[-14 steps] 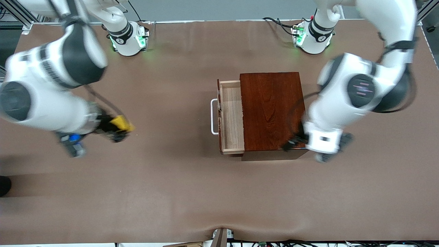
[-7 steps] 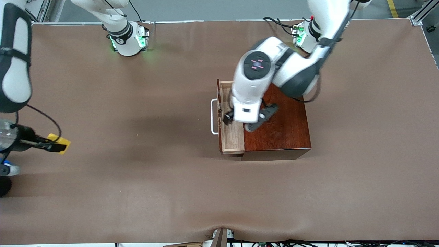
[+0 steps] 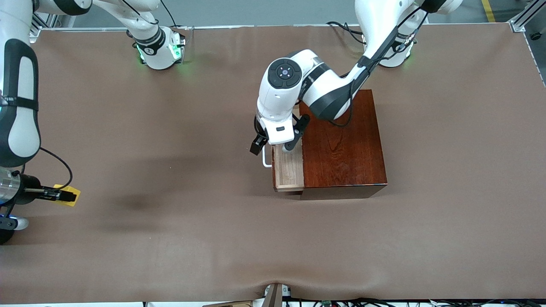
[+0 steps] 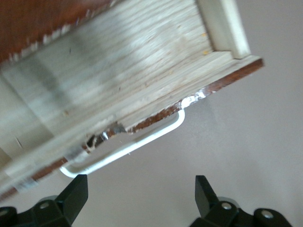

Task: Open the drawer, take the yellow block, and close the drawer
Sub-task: 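Carry the block away with the right gripper while the left gripper reaches the drawer, then push the drawer front into the box with the left gripper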

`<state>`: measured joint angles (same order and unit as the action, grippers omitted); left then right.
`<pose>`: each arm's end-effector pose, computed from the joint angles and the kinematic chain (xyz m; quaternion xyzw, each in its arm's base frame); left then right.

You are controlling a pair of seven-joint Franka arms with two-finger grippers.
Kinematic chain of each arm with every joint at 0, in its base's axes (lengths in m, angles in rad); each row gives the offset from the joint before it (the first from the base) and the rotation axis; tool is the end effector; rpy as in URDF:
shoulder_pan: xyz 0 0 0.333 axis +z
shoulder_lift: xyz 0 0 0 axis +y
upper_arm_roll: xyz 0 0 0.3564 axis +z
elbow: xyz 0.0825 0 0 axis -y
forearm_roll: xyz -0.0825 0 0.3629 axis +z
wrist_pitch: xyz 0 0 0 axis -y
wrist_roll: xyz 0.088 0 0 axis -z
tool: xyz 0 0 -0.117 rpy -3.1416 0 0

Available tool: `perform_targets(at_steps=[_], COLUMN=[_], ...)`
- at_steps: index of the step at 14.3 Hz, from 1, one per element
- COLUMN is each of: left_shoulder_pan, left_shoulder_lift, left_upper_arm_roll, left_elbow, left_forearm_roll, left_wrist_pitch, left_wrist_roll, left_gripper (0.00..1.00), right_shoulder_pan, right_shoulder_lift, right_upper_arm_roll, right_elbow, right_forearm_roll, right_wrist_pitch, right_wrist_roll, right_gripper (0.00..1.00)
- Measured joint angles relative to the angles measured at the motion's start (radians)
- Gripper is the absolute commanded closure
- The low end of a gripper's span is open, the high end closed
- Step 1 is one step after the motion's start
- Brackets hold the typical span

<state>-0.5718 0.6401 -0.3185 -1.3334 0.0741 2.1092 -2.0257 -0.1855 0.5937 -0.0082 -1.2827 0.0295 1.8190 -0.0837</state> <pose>0.5183 -0.5376 0.4154 0.8273 0.5525 -0.0483 0.0889 0.7072 -0.1345 0.4299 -0.9978 0.0583 0.0268 0.0157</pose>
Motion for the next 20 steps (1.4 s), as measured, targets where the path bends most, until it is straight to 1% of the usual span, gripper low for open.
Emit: perform_targets(at_steps=[2,4,6,9,10,12,15,16,20], left_shoulder_pan=[-0.033,-0.071,-0.092,-0.094,-0.090,-0.086,-0.091,-0.094,-0.096], left_shoulder_lift=[0.025,0.053,0.073,0.075,0.072,0.069,0.067,0.067,0.066], left_upper_arm_roll=[0.024,0.056,0.072,0.091,0.098,0.107,0.111,0.111,0.114], left_elbow=[0.001,0.001,0.001,0.005,0.010,0.019,0.023,0.022,0.021], left_forearm_roll=[0.000,0.000,0.001,0.017,0.023,0.023,0.043,0.062,0.099], left_wrist_pitch=[0.022,0.027,0.023,-0.042,-0.058,-0.082,-0.098,-0.105,-0.143], left_wrist_roll=[-0.188,-0.324,-0.394,-0.418,-0.419,-0.436,-0.460,-0.480,-0.503], left_gripper=[0.00,0.00,0.00,0.00,0.00,0.00,0.00,0.00,0.00], right_shoulder_pan=[-0.061,-0.134,-0.204,-0.297,-0.329,-0.392,-0.455,-0.458,-0.456], right_shoulder_lift=[-0.002,-0.022,-0.079,-0.175,-0.193,-0.206,-0.203,-0.197,-0.187], right_upper_arm_roll=[-0.002,-0.003,-0.004,-0.004,-0.004,-0.004,-0.003,-0.003,0.007], right_elbow=[-0.053,-0.133,-0.282,-0.547,-0.615,-0.712,-0.800,-0.813,-0.842], right_forearm_roll=[-0.022,-0.033,-0.035,-0.037,-0.038,-0.039,-0.039,-0.039,-0.039], right_wrist_pitch=[0.022,0.060,0.177,0.358,0.400,0.479,0.575,0.585,0.587], right_wrist_roll=[-0.125,-0.249,-0.349,-0.475,-0.522,-0.612,-0.673,-0.673,-0.587], right_gripper=[0.68,0.68,0.68,0.69,0.73,0.74,0.76,0.78,0.81])
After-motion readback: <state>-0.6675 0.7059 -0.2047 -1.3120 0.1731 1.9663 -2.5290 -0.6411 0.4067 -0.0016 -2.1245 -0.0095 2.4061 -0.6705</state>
